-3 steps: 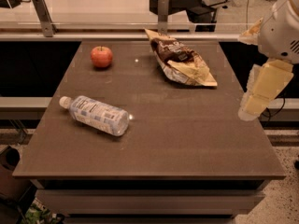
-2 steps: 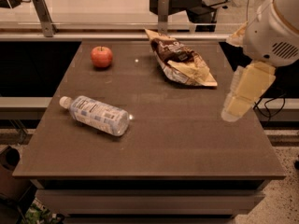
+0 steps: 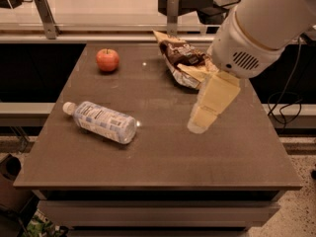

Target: Place blue plastic bottle upright

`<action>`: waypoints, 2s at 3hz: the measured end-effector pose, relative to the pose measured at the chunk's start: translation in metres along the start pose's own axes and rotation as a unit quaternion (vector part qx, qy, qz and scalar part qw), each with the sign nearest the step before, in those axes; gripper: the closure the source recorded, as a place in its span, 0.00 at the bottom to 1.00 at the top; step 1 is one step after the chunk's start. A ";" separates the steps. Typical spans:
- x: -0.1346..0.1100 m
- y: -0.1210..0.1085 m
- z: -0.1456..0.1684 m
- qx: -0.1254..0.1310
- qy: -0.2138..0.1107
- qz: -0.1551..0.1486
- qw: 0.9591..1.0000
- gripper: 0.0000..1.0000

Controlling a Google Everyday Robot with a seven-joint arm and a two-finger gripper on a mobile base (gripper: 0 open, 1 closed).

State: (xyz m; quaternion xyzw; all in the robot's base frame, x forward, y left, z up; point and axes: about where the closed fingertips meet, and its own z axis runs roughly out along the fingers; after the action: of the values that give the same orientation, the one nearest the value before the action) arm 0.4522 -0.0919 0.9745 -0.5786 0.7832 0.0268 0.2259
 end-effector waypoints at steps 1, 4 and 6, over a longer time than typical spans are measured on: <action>-0.030 0.004 0.026 -0.018 -0.011 0.018 1.000 0.00; -0.089 0.009 0.069 -0.031 -0.017 0.059 0.998 0.00; -0.103 0.012 0.075 -0.020 0.011 0.067 0.998 0.00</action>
Offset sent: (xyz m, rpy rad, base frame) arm 0.0442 0.1031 -0.0352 0.1367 0.0906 -0.0283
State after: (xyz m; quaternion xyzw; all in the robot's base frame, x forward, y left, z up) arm 0.4883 0.0267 0.9442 -0.5300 0.8218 0.0511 0.2031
